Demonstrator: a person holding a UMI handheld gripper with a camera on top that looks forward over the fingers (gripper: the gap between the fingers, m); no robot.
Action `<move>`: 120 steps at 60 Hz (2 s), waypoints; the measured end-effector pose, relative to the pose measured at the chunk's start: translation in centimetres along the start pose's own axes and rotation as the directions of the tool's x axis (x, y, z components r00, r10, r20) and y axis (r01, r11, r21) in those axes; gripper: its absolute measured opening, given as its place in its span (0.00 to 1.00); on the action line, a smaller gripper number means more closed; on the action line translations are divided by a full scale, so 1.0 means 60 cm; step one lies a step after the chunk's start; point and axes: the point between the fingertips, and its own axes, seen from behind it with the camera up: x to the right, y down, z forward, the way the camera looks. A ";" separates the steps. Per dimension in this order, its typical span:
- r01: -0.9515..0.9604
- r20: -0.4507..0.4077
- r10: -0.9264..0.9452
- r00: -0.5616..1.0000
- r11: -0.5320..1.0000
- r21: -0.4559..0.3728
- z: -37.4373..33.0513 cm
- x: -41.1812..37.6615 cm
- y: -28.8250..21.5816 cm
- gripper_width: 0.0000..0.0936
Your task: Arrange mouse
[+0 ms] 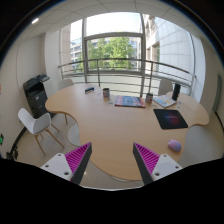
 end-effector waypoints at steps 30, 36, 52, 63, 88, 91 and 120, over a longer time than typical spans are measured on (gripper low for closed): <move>-0.032 -0.235 -0.006 0.972 0.987 -0.158 0.110 0.439 0.252 0.90; -0.043 -0.285 -0.002 0.959 0.987 -0.152 0.152 0.548 0.263 0.90; -0.036 -0.227 0.010 0.974 0.993 -0.112 0.287 0.674 0.231 0.92; -0.025 -0.183 0.006 0.983 0.995 -0.099 0.335 0.686 0.192 0.90; -0.052 -0.231 0.021 0.973 0.990 -0.130 0.374 0.680 0.178 0.51; -0.062 -0.227 0.029 0.974 0.988 -0.139 0.372 0.680 0.174 0.47; -0.038 -0.267 0.104 0.958 0.969 0.243 0.353 0.825 -0.304 0.47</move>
